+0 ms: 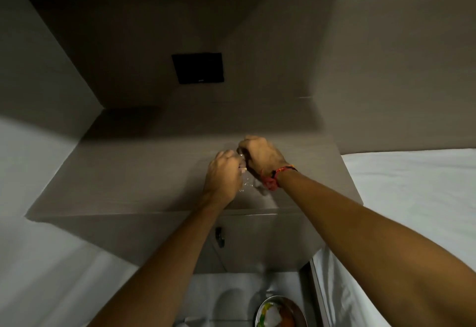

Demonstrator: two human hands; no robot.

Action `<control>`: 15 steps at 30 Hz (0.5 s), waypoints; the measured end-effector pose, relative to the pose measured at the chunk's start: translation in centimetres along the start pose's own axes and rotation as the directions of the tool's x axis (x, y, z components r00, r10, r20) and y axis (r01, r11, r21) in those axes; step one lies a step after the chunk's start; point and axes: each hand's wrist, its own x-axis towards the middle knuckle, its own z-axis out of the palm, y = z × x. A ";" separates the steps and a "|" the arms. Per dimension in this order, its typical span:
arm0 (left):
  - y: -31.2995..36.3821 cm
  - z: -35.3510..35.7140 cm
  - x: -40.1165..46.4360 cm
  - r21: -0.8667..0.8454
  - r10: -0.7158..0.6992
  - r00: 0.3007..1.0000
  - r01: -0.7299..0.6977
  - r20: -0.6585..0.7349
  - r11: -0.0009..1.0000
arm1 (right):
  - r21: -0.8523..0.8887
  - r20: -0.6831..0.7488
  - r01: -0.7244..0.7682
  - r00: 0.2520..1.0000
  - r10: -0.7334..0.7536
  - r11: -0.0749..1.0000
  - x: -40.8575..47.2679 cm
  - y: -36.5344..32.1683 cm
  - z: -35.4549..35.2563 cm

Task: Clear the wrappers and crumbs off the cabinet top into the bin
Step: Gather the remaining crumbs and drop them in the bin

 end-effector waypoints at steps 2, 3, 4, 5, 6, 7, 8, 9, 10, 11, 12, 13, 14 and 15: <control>-0.4 0.4 -0.3 -0.119 -0.083 0.994 0.074 -0.073 0.990 | -0.015 -0.042 -0.015 0.999 0.014 1.000 -0.2 0.3 0.5; -0.6 0.5 -0.5 -0.190 -0.141 0.984 0.118 -0.112 0.975 | 0.005 -0.055 -0.033 0.998 0.033 0.999 -0.4 0.5 0.8; -0.6 0.6 -0.9 -0.260 -0.199 0.969 0.156 -0.147 0.953 | 0.060 -0.065 -0.069 0.995 0.073 0.996 -0.8 0.7 1.0; -0.5 0.6 -1.5 -0.321 -0.251 0.952 0.185 -0.176 0.929 | 0.144 -0.075 -0.125 0.988 0.137 0.982 -1.4 0.8 1.2; -0.3 0.5 -2.2 -0.364 -0.290 0.935 0.203 -0.203 0.909 | 0.245 -0.091 -0.187 0.972 0.215 0.951 -2.2 0.9 1.4; 0.2 0.4 -3.3 -0.393 -0.317 0.922 0.213 -0.221 0.895 | 0.343 -0.106 -0.250 0.948 0.302 0.905 -3.5 0.7 1.6; 0.7 0.3 -4.3 -0.411 -0.322 0.914 0.203 -0.246 0.889 | 0.431 -0.122 -0.291 0.919 0.374 0.854 -4.9 0.5 1.7; 1.4 0.3 -5.7 -0.423 -0.310 0.911 0.176 -0.272 0.889 | 0.503 -0.129 -0.305 0.899 0.419 0.809 -6.8 0.0 2.0; 2.2 0.4 -7.3 -0.429 -0.286 0.911 0.140 -0.298 0.892 | 0.565 -0.139 -0.287 0.891 0.432 0.773 -9.0 -0.8 2.4; 2.8 0.5 -8.9 -0.430 -0.253 0.913 0.098 -0.320 0.897 | 0.599 -0.182 -0.238 0.890 0.419 0.765 -11.0 -1.6 2.7; 3.4 1.0 -10.7 -0.433 -0.222 0.920 0.065 -0.324 0.899 | 0.601 -0.246 -0.189 0.881 0.405 0.776 -13.4 -2.3 3.4; 3.9 1.7 -12.6 -0.436 -0.193 0.927 0.036 -0.322 0.899 | 0.583 -0.308 -0.162 0.863 0.401 0.796 -15.8 -3.0 4.2; 4.2 2.7 -14.4 -0.438 -0.166 0.935 0.013 -0.314 0.899 | 0.575 -0.347 -0.163 0.839 0.420 0.802 -18.1 -3.4 5.3; 4.4 3.9 -16.4 -0.439 -0.140 0.947 -0.001 -0.289 0.899 | 0.585 -0.346 -0.192 0.820 0.456 0.788 -20.5 -3.6 6.7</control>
